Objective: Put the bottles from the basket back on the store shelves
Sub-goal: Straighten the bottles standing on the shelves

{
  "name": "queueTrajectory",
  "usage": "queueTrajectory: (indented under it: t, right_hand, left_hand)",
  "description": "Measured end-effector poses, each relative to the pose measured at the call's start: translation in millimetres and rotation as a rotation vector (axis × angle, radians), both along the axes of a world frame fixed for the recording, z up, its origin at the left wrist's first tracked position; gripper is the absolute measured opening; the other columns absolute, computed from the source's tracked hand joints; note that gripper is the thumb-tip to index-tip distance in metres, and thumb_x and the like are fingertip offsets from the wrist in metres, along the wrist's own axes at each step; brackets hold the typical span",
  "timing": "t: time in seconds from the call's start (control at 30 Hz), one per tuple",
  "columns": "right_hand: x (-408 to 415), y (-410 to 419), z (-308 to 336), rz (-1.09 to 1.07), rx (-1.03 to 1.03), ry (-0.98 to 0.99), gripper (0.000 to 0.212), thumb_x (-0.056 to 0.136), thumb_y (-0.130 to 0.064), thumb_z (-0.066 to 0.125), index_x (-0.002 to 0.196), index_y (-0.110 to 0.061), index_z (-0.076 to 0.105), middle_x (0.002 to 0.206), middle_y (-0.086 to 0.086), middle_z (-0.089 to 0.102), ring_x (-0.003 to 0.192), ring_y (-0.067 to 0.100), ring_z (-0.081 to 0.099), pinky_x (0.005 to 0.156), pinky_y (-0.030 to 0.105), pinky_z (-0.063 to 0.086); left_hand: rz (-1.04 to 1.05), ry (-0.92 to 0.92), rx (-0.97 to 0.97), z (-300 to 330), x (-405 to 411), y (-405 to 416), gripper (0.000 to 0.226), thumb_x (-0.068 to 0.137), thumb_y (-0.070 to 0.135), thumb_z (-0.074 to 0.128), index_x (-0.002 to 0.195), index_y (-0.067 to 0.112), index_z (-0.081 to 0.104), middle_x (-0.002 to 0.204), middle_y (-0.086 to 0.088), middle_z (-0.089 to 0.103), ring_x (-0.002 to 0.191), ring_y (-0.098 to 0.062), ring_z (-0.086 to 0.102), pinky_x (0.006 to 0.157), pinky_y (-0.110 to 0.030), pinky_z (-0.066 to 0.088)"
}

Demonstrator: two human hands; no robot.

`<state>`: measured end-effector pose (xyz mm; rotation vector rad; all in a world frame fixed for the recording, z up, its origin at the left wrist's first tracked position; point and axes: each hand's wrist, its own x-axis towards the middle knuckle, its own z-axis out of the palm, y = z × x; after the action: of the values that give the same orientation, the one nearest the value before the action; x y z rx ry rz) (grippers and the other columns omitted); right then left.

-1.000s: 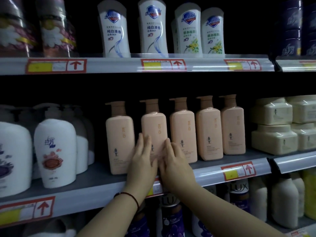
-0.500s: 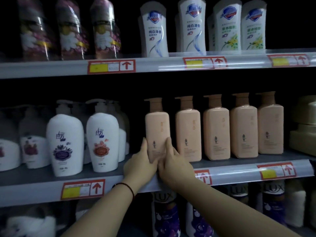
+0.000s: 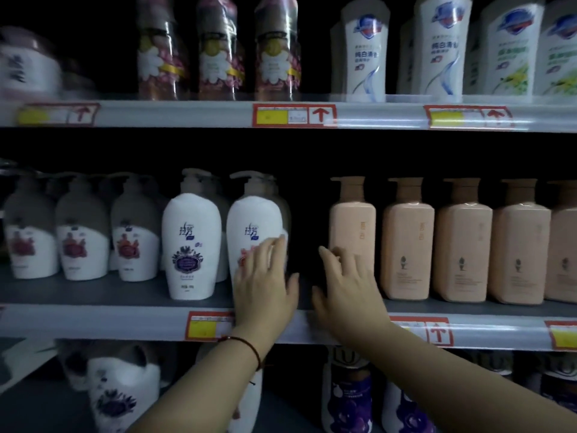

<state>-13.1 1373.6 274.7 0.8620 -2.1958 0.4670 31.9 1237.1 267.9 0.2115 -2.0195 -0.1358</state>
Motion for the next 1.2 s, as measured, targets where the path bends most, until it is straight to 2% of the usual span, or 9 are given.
queueTrajectory:
  t: [0.1, 0.2, 0.27, 0.33, 0.53, 0.77, 0.9, 1.07, 1.2]
  right_hand:
    - [14, -33, 8, 0.101, 0.007, -0.068, 0.066, 0.083, -0.031, 0.047, 0.144, -0.011, 0.031, 0.137, 0.014, 0.042, 0.117, 0.034, 0.047, 0.097, 0.041, 0.041]
    - [24, -64, 11, 0.147, -0.045, -0.251, 0.067, 0.09, -0.035, 0.046, 0.147, -0.016, 0.016, 0.145, 0.007, 0.032, 0.125, 0.029, 0.042, 0.098, 0.04, 0.042]
    - [28, -79, 12, 0.165, -0.137, -0.401, 0.071, 0.091, -0.036, 0.046, 0.148, -0.019, 0.008, 0.147, 0.008, 0.031, 0.125, 0.03, 0.044, 0.097, 0.042, 0.044]
    - [30, -89, 9, 0.166, -0.227, -0.514, 0.077, 0.09, -0.035, 0.046, 0.15, -0.021, -0.001, 0.15, 0.009, 0.029, 0.122, 0.033, 0.049, 0.096, 0.041, 0.044]
    - [30, -95, -2, 0.066, -0.285, -0.41, 0.079, 0.091, -0.047, 0.045, 0.149, -0.022, -0.003, 0.144, 0.005, 0.035, 0.114, 0.029, 0.056, 0.088, 0.04, 0.048]
    - [28, -100, -7, 0.009, -0.28, -0.363, 0.078, 0.092, -0.046, 0.043, 0.15, -0.021, -0.002, 0.141, 0.006, 0.039, 0.104, 0.03, 0.061, 0.082, 0.039, 0.05]
    - [29, -101, -8, -0.024, -0.269, -0.351, 0.077, 0.093, -0.044, 0.043, 0.151, -0.02, -0.003, 0.14, 0.006, 0.04, 0.1, 0.031, 0.062, 0.074, 0.035, 0.045]
    - [29, -101, -9, -0.006, -0.245, -0.351, 0.078, 0.093, -0.047, 0.041, 0.15, -0.02, -0.005, 0.141, 0.006, 0.038, 0.104, 0.03, 0.061, 0.079, 0.037, 0.048]
    - [29, -97, -12, 0.088, -0.284, -0.333, 0.077, 0.093, -0.054, 0.04, 0.151, -0.018, 0.004, 0.153, 0.005, 0.025, 0.134, 0.024, 0.04, 0.1, 0.041, 0.044]
  left_hand:
    - [0.017, 0.019, 0.076, 5, 17, -30, 0.081, 0.077, 0.036, 0.071, 0.144, 0.012, 0.033, 0.14, -0.01, 0.043, 0.126, -0.031, 0.045, 0.096, -0.042, 0.046]
    - [-0.059, -0.057, 0.283, 5, 27, -55, 0.089, 0.082, 0.048, 0.062, 0.15, 0.017, 0.013, 0.148, -0.005, 0.032, 0.134, -0.026, 0.038, 0.101, -0.039, 0.042]
    - [-0.066, -0.166, 0.387, -2, 26, -68, 0.088, 0.083, 0.058, 0.053, 0.15, 0.026, 0.007, 0.139, -0.005, 0.049, 0.121, -0.027, 0.053, 0.092, -0.04, 0.051]
    - [-0.011, -0.246, 0.352, -10, 23, -75, 0.078, 0.081, 0.062, 0.046, 0.146, 0.032, 0.014, 0.115, -0.003, 0.067, 0.1, -0.028, 0.065, 0.08, -0.04, 0.055]
    - [0.015, -0.229, 0.267, -16, 17, -79, 0.071, 0.084, 0.063, 0.039, 0.148, 0.04, 0.015, 0.106, 0.003, 0.071, 0.099, -0.023, 0.066, 0.081, -0.036, 0.054]
    - [-0.011, -0.184, 0.287, -19, 21, -79, 0.071, 0.083, 0.064, 0.041, 0.146, 0.039, 0.02, 0.111, 0.007, 0.07, 0.099, -0.021, 0.066, 0.078, -0.034, 0.055]
    - [-0.031, -0.196, 0.291, -18, 23, -78, 0.071, 0.084, 0.063, 0.041, 0.147, 0.038, 0.019, 0.11, 0.007, 0.07, 0.097, -0.021, 0.066, 0.077, -0.034, 0.054]
    - [0.017, -0.229, 0.238, -15, 27, -74, 0.07, 0.088, 0.06, 0.039, 0.149, 0.034, 0.016, 0.114, 0.003, 0.068, 0.101, -0.024, 0.064, 0.077, -0.033, 0.05]
    - [-0.007, -0.262, 0.103, -14, 41, -74, 0.062, 0.095, 0.048, 0.035, 0.151, 0.028, 0.017, 0.129, -0.001, 0.06, 0.107, -0.027, 0.061, 0.083, -0.035, 0.048]
